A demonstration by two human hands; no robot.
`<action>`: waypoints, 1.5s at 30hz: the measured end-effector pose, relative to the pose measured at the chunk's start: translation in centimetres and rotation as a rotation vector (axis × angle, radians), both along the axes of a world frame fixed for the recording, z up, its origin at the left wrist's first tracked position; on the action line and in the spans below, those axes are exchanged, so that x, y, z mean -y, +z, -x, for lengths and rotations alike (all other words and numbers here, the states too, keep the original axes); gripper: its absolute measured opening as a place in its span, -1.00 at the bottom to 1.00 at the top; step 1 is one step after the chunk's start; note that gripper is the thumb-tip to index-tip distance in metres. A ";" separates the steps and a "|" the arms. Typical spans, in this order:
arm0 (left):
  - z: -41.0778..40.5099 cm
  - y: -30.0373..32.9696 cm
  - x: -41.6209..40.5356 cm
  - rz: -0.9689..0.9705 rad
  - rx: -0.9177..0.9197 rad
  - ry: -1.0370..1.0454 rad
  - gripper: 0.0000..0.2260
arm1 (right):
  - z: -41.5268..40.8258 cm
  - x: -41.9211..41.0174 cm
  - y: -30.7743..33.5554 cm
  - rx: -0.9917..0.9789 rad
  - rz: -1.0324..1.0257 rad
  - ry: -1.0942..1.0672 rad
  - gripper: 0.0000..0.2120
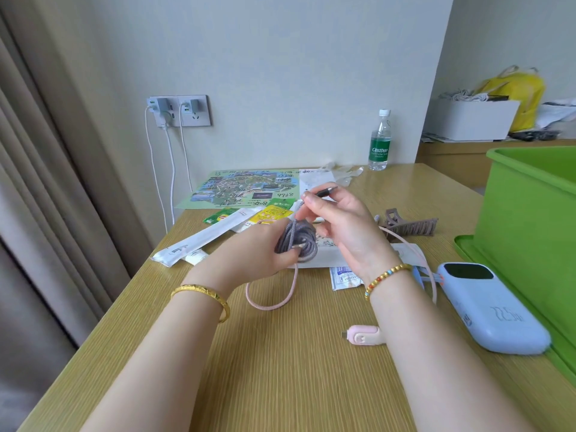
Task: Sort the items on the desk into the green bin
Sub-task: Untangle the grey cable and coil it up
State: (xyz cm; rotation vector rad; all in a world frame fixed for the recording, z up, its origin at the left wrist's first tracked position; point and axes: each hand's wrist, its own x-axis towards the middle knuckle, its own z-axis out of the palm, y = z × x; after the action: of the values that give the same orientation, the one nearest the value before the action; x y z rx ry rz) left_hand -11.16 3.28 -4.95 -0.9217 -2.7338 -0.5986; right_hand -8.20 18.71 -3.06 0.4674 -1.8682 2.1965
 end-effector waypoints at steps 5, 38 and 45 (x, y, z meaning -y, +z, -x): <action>-0.6 0.8 0.2 -0.131 0.121 -0.189 -0.83 | 0.3 -0.6 -0.2 0.003 0.053 -0.082 -0.87; -1.6 1.6 -1.9 -1.103 0.474 -0.144 -0.87 | 1.4 0.1 -1.9 0.191 -0.301 -0.351 -0.87; -0.3 1.1 -1.8 -1.280 0.438 0.091 -0.82 | 0.9 0.4 -1.8 0.135 -0.135 -0.360 -0.91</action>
State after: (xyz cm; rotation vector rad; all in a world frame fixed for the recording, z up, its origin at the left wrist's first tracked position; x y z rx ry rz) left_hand -10.82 5.12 -3.83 -0.3144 -1.8898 -2.2801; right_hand -9.14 18.33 -4.90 -0.0018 -1.9933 1.9141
